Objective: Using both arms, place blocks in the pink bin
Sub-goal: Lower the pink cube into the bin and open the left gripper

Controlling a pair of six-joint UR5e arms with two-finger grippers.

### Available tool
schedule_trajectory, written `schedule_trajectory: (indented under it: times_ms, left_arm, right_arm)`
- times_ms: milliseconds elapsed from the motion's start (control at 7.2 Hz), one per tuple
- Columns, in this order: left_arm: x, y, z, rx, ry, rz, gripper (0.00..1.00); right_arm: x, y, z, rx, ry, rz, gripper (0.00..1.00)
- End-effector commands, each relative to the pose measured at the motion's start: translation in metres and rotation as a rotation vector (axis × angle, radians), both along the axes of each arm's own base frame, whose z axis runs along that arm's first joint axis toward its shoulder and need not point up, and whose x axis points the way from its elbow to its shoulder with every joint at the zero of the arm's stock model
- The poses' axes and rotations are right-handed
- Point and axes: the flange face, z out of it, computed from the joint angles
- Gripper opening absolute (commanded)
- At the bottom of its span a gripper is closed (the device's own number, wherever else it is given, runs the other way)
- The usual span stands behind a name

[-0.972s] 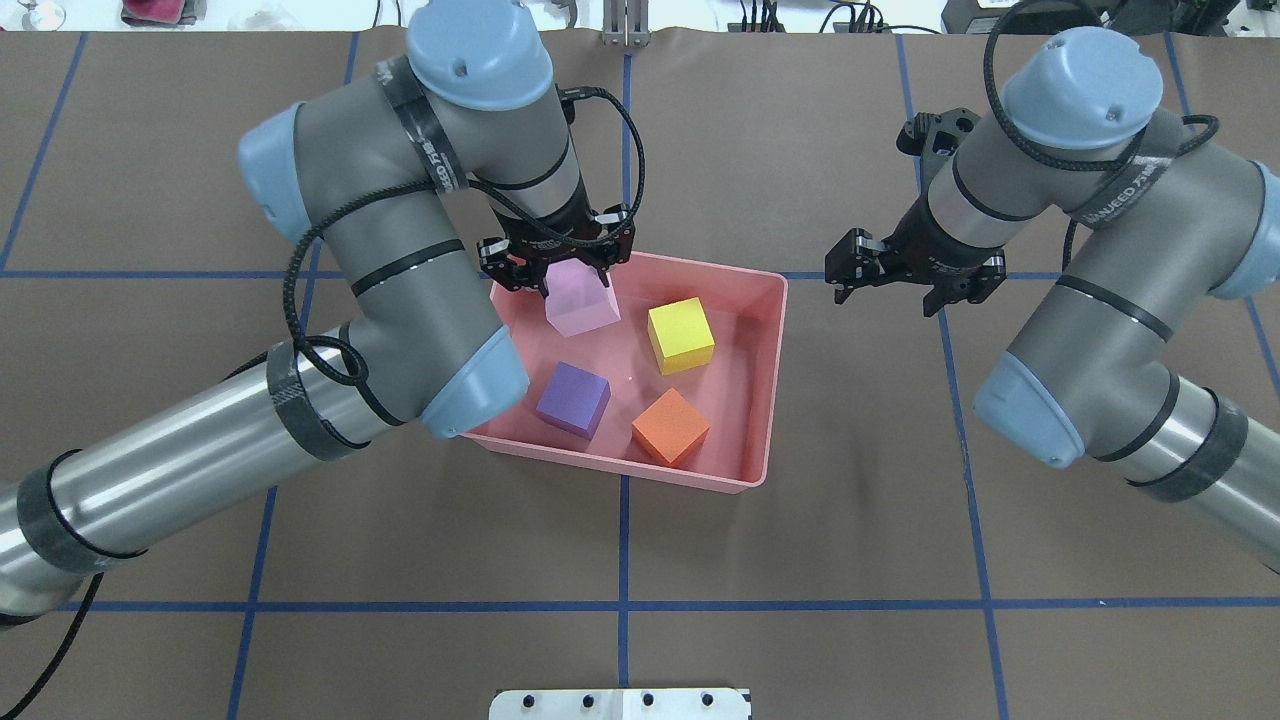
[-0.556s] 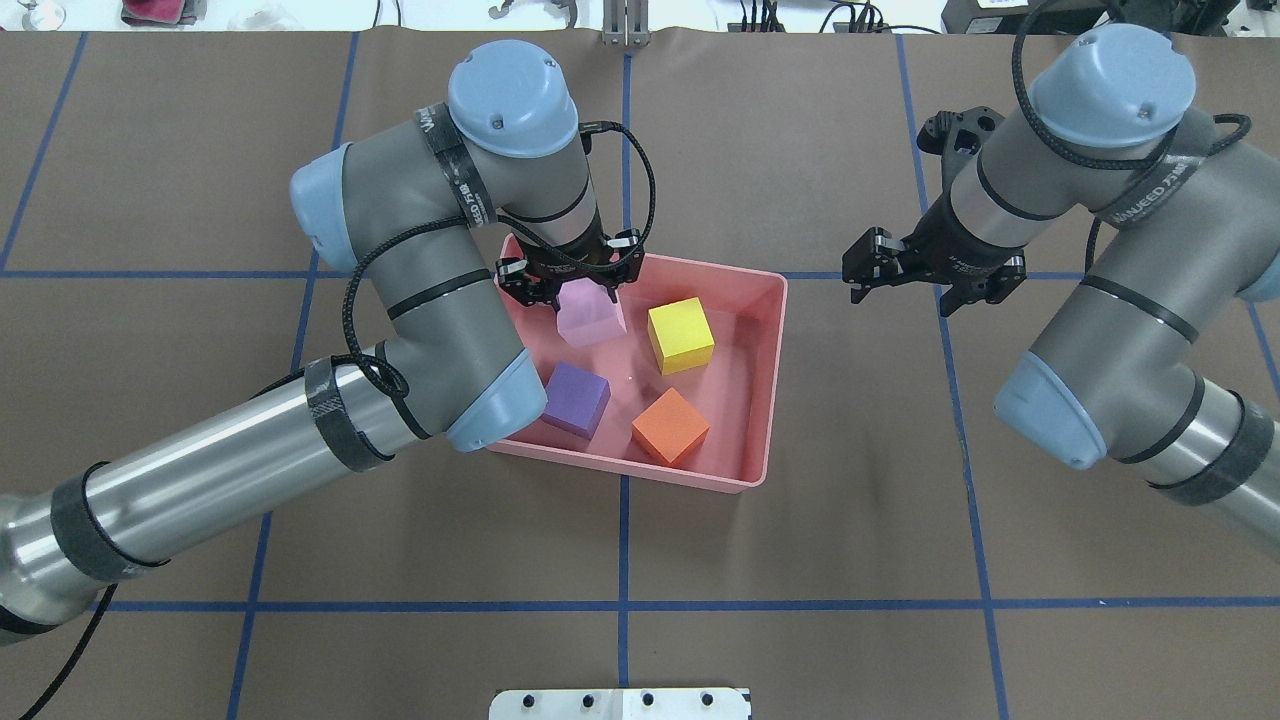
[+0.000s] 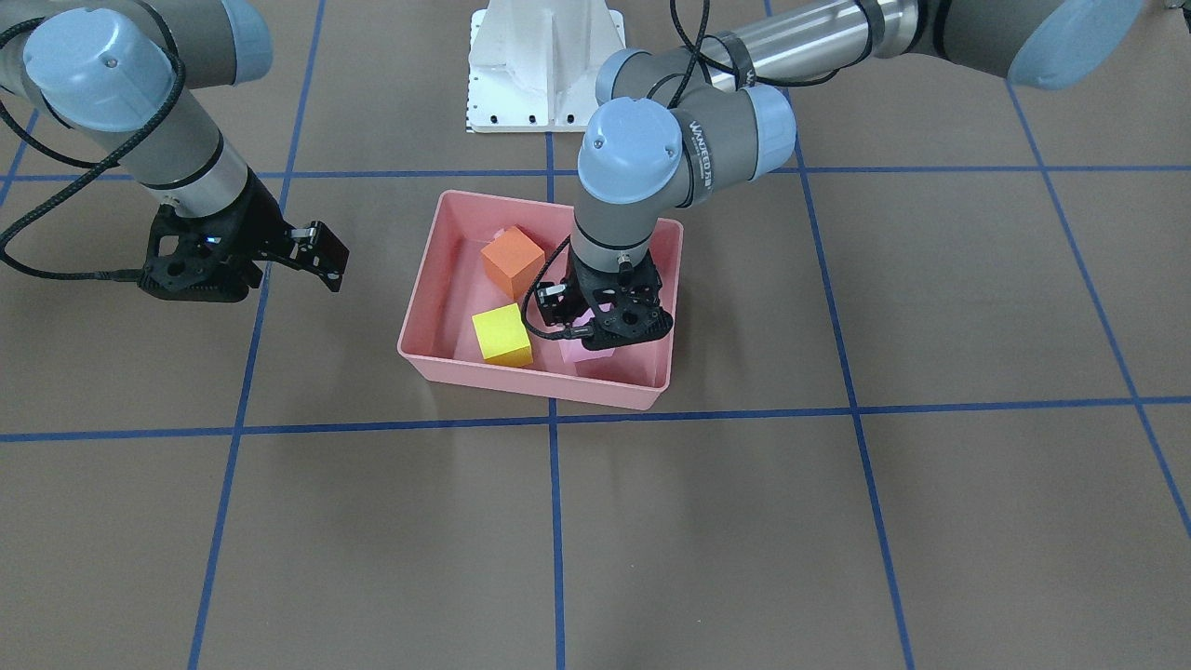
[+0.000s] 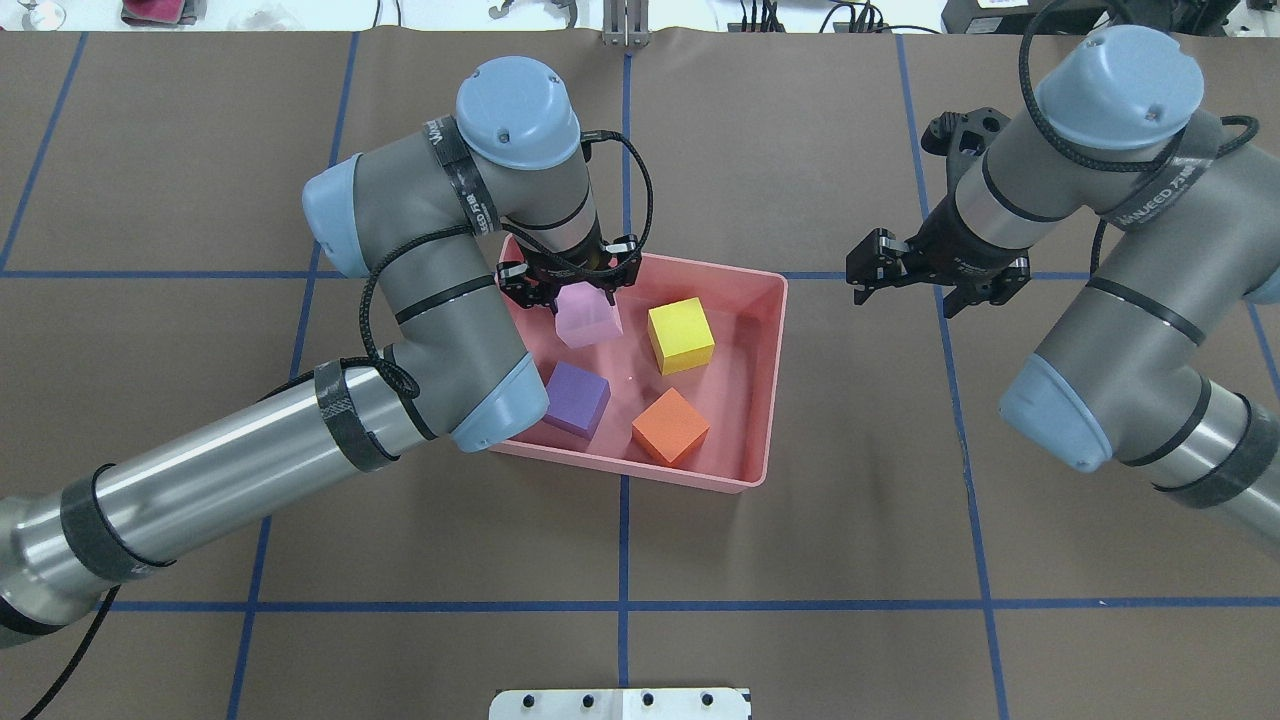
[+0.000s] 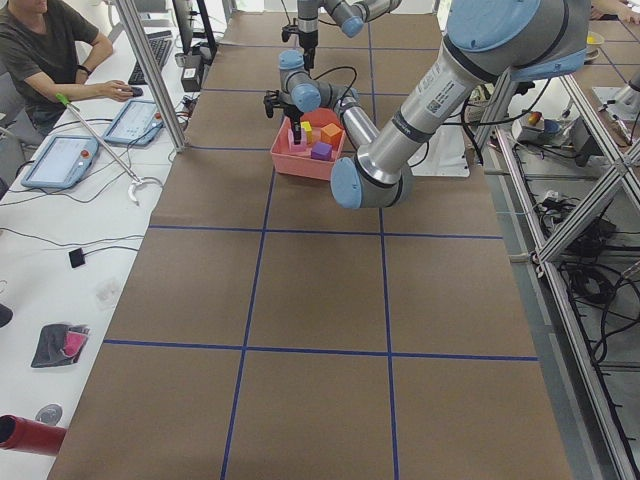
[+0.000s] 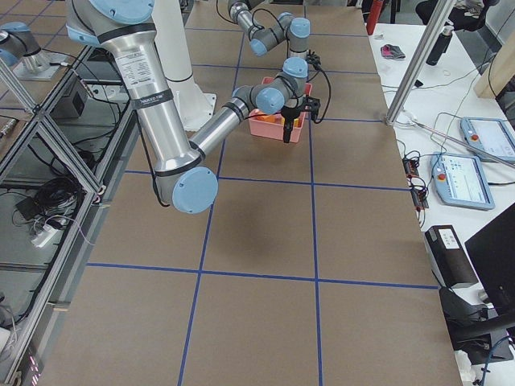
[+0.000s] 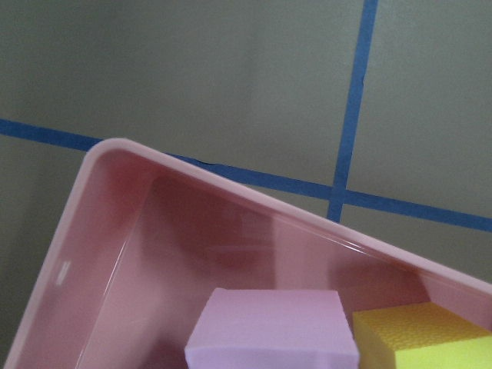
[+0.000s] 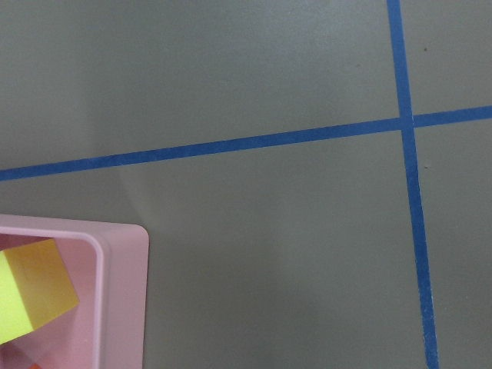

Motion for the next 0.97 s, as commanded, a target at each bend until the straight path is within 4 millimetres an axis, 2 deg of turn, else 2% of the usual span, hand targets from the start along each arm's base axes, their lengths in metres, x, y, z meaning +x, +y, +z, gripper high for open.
schedule_trajectory:
  times_ms: [0, 139, 278, 417, 556, 694, 833]
  left_arm:
    - [0.004, 0.003, 0.001, 0.007, 0.007, 0.006, 0.99]
    - [0.001, 0.004, -0.003, 0.013, 0.014, 0.004, 0.99]
    - [-0.012, 0.004, -0.016, 0.029, 0.037, -0.005, 0.99]
    - [-0.046, -0.001, -0.034, 0.051, 0.072, -0.032, 0.99]
    - [-0.089, 0.001, -0.024, 0.056, 0.056, -0.034, 0.99]
    - [-0.143, 0.014, 0.001, 0.138, 0.016, 0.032, 0.99]
    - [-0.206, 0.02, 0.035, 0.214, -0.047, 0.083, 0.99]
  right_arm:
    - [0.001, 0.0, 0.0, 0.0, 0.0, 0.001, 1.0]
    - [0.005, -0.003, -0.001, 0.002, -0.001, 0.009, 1.0]
    - [0.01, -0.005, -0.001, 0.003, -0.002, 0.018, 1.0]
    - [0.023, -0.011, -0.002, 0.002, -0.004, 0.039, 1.0]
    - [0.045, -0.018, 0.01, 0.022, 0.003, 0.031, 1.0]
    - [0.078, -0.024, 0.033, 0.04, 0.004, -0.002, 1.0]
    - [0.118, -0.031, 0.058, 0.061, 0.005, -0.022, 1.0]
